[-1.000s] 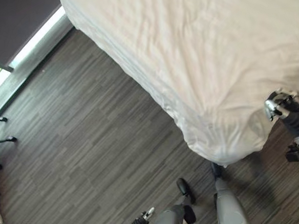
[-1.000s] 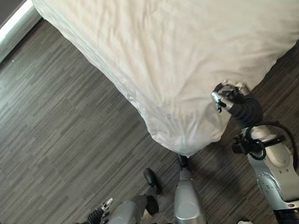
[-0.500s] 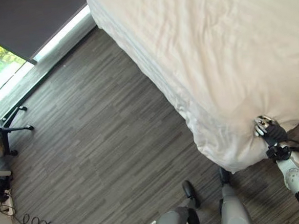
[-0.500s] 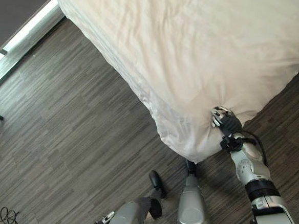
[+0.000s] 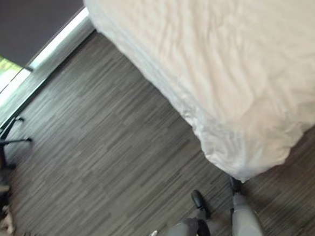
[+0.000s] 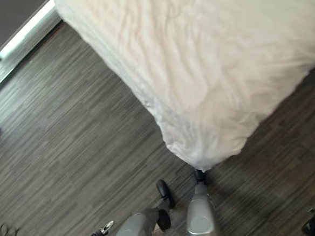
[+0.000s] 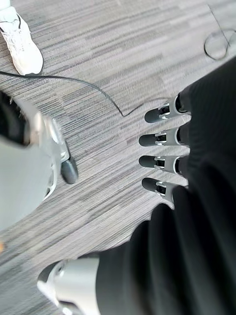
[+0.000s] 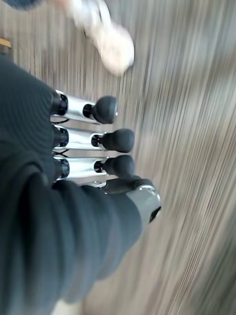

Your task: Making the bed.

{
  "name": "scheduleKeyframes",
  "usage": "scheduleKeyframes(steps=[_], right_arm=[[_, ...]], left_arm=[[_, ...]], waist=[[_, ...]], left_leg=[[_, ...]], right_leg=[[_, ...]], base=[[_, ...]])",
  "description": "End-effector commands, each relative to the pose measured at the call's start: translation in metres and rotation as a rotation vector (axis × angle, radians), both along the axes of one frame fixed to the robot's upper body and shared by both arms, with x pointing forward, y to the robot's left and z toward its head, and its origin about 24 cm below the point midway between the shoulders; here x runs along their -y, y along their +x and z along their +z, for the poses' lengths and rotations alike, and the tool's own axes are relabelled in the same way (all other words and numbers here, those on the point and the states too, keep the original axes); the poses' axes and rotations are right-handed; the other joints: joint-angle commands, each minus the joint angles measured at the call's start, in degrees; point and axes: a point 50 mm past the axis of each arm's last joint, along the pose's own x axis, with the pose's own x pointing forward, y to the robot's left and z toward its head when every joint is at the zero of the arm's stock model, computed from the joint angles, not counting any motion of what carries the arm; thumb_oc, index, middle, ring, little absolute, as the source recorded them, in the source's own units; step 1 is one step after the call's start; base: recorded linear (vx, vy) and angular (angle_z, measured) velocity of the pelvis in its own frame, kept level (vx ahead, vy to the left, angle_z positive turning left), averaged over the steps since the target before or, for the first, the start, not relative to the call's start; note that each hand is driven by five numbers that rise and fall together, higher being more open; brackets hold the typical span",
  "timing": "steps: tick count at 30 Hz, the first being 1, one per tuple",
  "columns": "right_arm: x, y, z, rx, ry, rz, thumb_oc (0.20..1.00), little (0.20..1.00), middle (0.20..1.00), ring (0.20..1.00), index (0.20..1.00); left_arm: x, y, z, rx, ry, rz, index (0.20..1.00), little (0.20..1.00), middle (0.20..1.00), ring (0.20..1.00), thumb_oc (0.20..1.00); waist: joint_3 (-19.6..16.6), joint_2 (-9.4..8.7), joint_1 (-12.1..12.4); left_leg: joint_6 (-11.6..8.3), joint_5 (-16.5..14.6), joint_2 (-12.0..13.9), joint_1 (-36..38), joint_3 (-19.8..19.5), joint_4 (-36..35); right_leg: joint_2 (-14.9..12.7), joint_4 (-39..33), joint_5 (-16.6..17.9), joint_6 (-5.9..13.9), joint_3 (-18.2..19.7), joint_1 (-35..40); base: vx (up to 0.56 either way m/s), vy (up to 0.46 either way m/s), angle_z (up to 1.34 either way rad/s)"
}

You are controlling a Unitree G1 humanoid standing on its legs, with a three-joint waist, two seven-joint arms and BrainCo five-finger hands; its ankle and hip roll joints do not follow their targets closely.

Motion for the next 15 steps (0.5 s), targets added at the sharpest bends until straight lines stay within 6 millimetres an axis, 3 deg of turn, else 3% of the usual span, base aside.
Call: scheduleKeyframes(steps=[1,2,3,5,6,8,9,10,11,12,15], right_arm=[[-0.026,0.1,0.073,0.333,-0.417,0.249,0.454,0.454,0.454,0.454,0.454],[-0.027,0.099,0.072,0.329,-0.416,0.247,0.768,0.768,0.768,0.768,0.768],[-0.067,0.129,0.101,0.495,-0.514,0.439,1.0,1.0,1.0,1.0,1.0],[-0.101,0.145,0.121,0.607,-0.568,0.581,1.0,1.0,1.0,1.0,1.0],[-0.119,0.155,0.12,0.65,-0.557,0.622,1.0,1.0,1.0,1.0,1.0],[-0.12,0.155,0.12,0.649,-0.556,0.622,1.0,1.0,1.0,1.0,1.0],[-0.165,0.163,0.11,0.723,-0.454,0.761,1.0,1.0,1.0,1.0,1.0],[-0.188,0.161,0.095,0.728,-0.355,0.826,1.0,1.0,1.0,1.0,1.0],[-0.188,0.161,0.094,0.728,-0.354,0.826,1.0,1.0,1.0,1.0,1.0],[-0.208,0.153,0.072,0.686,-0.245,0.892,1.0,1.0,1.0,1.0,1.0],[-0.208,0.153,0.072,0.685,-0.244,0.892,1.0,1.0,1.0,1.0,1.0]], left_arm=[[0.0,0.014,0.002,0.036,0.05,0.046,1.0,1.0,1.0,1.0,1.0],[-0.001,0.014,0.002,0.035,0.052,0.046,1.0,1.0,1.0,1.0,1.0],[0.002,0.018,0.003,0.046,0.051,0.041,1.0,1.0,1.0,1.0,1.0],[0.001,0.02,0.004,0.051,0.055,0.035,1.0,1.0,1.0,1.0,1.0],[0.001,0.024,0.004,0.058,0.067,0.023,1.0,1.0,1.0,1.0,1.0],[0.0,0.024,0.004,0.058,0.069,0.024,1.0,1.0,1.0,1.0,1.0],[-0.004,0.034,0.008,0.1,0.105,0.038,1.0,1.0,1.0,1.0,1.0],[-0.006,0.039,0.011,0.133,0.119,0.064,1.0,1.0,1.0,1.0,1.0],[-0.006,0.039,0.011,0.133,0.12,0.065,1.0,1.0,1.0,1.0,1.0],[-0.009,0.043,0.014,0.165,0.135,0.097,1.0,1.0,1.0,1.0,1.0],[-0.01,0.042,0.014,0.164,0.136,0.097,1.0,1.0,1.0,1.0,1.0]], waist=[[-3.0,-3.88,0.3],[-3.0,-3.99,0.3],[-3.8,-4.84,-0.1],[-5.0,-5.8,0.2],[-6.4,-6.59,1.0],[-6.3,-6.72,0.9],[-7.8,-7.75,2.1],[-8.5,-8.37,3.0],[-8.5,-8.45,2.9],[-9.4,-9.05,4.1],[-9.3,-9.1,4.0]], left_leg=[[-3.42,3.0,3.7,1.7,-2.9,0.7],[-3.41,3.0,3.7,1.8,-2.9,0.7],[-3.33,2.5,3.9,3.3,-2.7,0.7],[-3.3,2.3,4.1,4.7,-2.9,0.7],[-3.11,2.3,4.2,5.5,-3.3,0.7],[-3.12,2.3,4.1,5.7,-3.4,0.7],[-3.0,2.2,4.3,7.4,-4.3,0.7],[-2.93,2.0,4.3,8.6,-5.1,0.7],[-2.93,2.2,4.2,8.4,-5.2,0.7],[-2.96,2.2,4.2,9.1,-6.0,0.8],[-2.96,2.2,4.2,9.2,-6.1,0.8]], right_leg=[[-2.5,1.3,-0.5,3.77,1.7,2.9],[-2.5,1.3,-0.6,3.78,1.6,3.0],[-2.2,1.5,-1.1,3.68,1.6,4.6],[-2.0,1.7,-1.7,3.47,1.3,6.1],[-1.8,1.7,-1.9,3.24,0.9,7.3],[-1.8,1.7,-2.0,3.25,0.9,7.5],[-1.5,2.3,-2.9,2.96,-0.1,9.6],[-1.4,2.5,-3.6,2.84,-1.0,11.4],[-1.4,2.5,-3.5,2.81,-1.1,11.2],[-1.3,2.7,-3.9,2.71,-2.2,12.5],[-1.3,2.6,-3.9,2.72,-2.3,12.7]], base=[[0.04,-0.002,-0.1],[0.03,0.0,-0.1],[0.03,0.001,-0.12],[0.03,-0.023,0.06],[0.02,-0.039,0.08],[0.0,-0.032,0.08],[0.02,-0.057,0.36],[0.02,-0.059,0.35],[0.02,-0.049,0.41],[0.0,-0.022,0.33],[0.0,-0.007,0.31]])
